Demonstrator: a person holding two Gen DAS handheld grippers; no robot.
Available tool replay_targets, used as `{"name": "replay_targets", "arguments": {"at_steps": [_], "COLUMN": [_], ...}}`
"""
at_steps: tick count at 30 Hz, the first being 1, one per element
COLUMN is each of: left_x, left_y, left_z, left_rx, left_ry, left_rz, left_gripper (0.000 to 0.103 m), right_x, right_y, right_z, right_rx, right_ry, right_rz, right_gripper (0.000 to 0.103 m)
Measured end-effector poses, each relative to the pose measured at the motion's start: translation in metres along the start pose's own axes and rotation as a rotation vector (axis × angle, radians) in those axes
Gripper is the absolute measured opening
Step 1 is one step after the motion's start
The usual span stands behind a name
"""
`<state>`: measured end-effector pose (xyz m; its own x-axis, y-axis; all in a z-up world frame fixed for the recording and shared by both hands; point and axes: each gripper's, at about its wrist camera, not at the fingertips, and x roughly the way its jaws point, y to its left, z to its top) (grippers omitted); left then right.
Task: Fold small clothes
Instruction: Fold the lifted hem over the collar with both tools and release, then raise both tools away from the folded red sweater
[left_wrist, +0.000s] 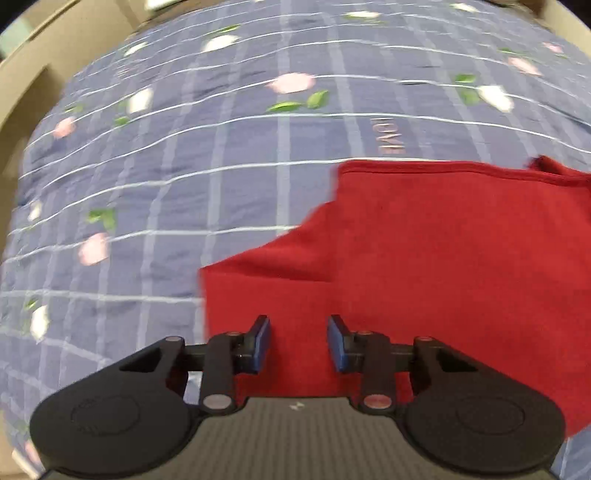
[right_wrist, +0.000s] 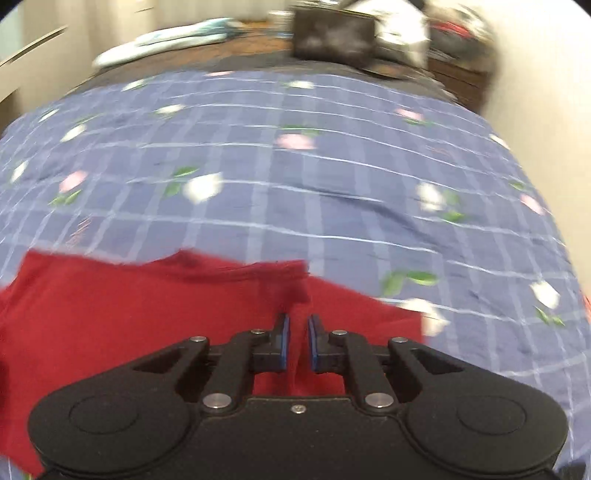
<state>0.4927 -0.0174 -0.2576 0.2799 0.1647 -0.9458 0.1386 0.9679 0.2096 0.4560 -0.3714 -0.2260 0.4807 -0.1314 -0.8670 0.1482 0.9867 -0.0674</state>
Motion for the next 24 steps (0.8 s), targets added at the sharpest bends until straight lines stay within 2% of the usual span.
{"name": "replay_targets", "arguments": {"at_steps": [2, 3, 4, 7, 9, 10, 12, 15, 18, 24], "left_x": [-0.002, -0.005, -0.010, -0.030, -0.044, -0.053, -0.071, -0.098, -0.127, -0.196], "left_y": [0.007, 0.011, 0.013, 0.015, 0.013, 0.013, 0.010, 0.004, -0.004, -0.026], "left_z": [0.000, 0.000, -0.001, -0.007, -0.012, -0.014, -0.020, -0.027, -0.036, -0.061], "left_rx": [-0.024, -0.046, -0.062, -0.075, -0.069, -0.069, -0.075, -0.092, -0.084, -0.039], "left_ry": [0.017, 0.018, 0.015, -0.017, -0.034, -0.046, -0.066, -0.086, -0.112, -0.199], "left_rz": [0.037, 0.034, 0.025, 0.025, 0.048, 0.056, 0.058, 0.058, 0.046, 0.038], "left_gripper": [0.042, 0.051, 0.055, 0.072, 0.085, 0.087, 0.092, 0.099, 0.101, 0.102], "right_x": [-0.001, -0.005, -0.009, -0.024, -0.041, -0.051, -0.074, -0.114, -0.157, -0.232], "right_y": [-0.015, -0.022, -0.026, -0.033, -0.035, -0.034, -0.031, -0.023, -0.016, -0.010], "right_z": [0.004, 0.004, 0.003, -0.003, -0.010, -0.013, -0.018, -0.025, -0.030, -0.045], "right_rx": [0.048, 0.062, 0.066, 0.071, 0.079, 0.081, 0.081, 0.099, 0.135, 0.164], "right_ry": [0.012, 0.011, 0.007, 0.007, -0.001, -0.013, -0.036, -0.063, -0.105, -0.180], "right_rz": [-0.040, -0.057, -0.072, -0.114, -0.095, -0.083, -0.059, -0.006, 0.057, 0.142], "right_gripper": [0.015, 0.019, 0.021, 0.040, 0.058, 0.062, 0.081, 0.095, 0.101, 0.102]}}
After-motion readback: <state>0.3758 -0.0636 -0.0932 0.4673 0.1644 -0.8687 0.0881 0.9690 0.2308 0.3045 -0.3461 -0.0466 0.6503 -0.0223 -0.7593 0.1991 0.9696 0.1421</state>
